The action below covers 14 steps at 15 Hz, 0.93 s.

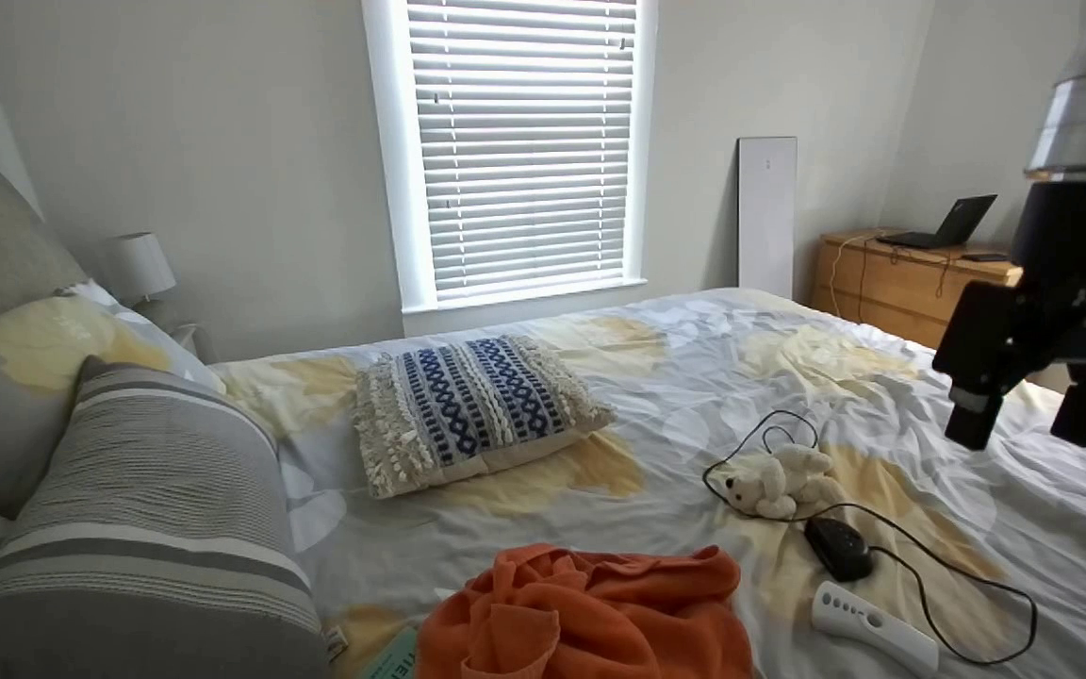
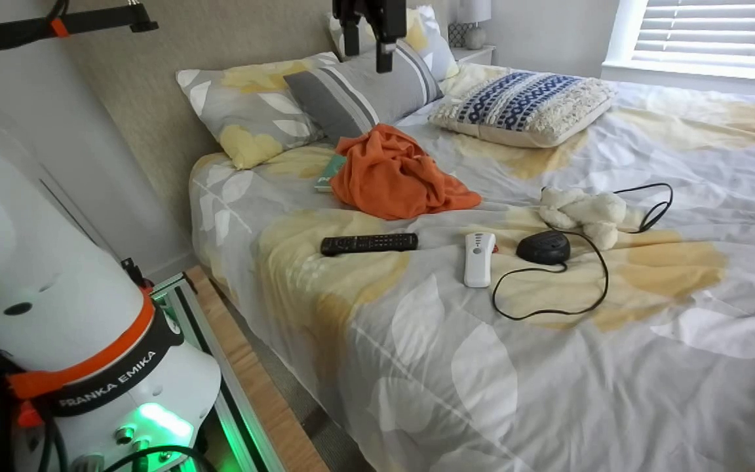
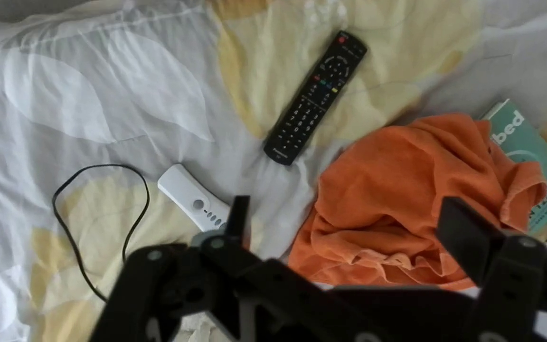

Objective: Push the large button on the white remote control

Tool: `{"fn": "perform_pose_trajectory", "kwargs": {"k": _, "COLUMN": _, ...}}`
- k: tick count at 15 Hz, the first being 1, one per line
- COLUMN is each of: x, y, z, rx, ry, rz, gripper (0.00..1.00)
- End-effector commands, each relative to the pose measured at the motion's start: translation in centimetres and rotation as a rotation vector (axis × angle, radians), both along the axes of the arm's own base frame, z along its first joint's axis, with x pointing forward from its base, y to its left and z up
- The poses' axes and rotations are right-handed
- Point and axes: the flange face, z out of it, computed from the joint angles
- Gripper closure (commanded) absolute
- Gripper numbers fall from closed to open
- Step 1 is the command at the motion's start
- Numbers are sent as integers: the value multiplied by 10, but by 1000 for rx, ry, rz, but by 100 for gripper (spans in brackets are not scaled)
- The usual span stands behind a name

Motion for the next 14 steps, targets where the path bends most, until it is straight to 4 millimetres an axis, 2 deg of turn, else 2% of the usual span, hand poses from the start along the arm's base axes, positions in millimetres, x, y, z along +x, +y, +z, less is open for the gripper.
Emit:
{"fn": "perform_pose_trajectory", "kwargs": {"k": 1, "x": 14, "y": -30, "z": -48, "rx": -3, "ry": -43, "rz": 26, "gripper": 0}}
{"fn": "perform_pose_trajectory", "kwargs": {"k": 5, "x": 31, "y": -62, "z": -94, "rx": -4, "ry": -60, "rz": -7, "gripper": 0}}
{"fn": "perform_pose_trajectory", "kwargs": {"k": 7, "x": 37, "y": -74, "z": -109, "rx": -35, "ry": -53, "rz": -40, "gripper": 0}}
{"fn": "perform_pose_trajectory", "kwargs": {"k": 8, "x": 31, "y": -65, "z": -95, "rx": -11, "ry": -60, "rz": -28, "gripper": 0}}
{"fn": "perform_pose_trajectory", "kwargs": {"k": 10, "x": 35, "y": -73, "z": -108, "rx": -19, "ry": -50, "rz": -39, "gripper": 0}}
{"fn": "perform_pose_trajectory", "kwargs": {"k": 14, "x": 36, "y": -73, "z": -110, "rx": -23, "ry": -48, "rz": -38, "gripper": 0}}
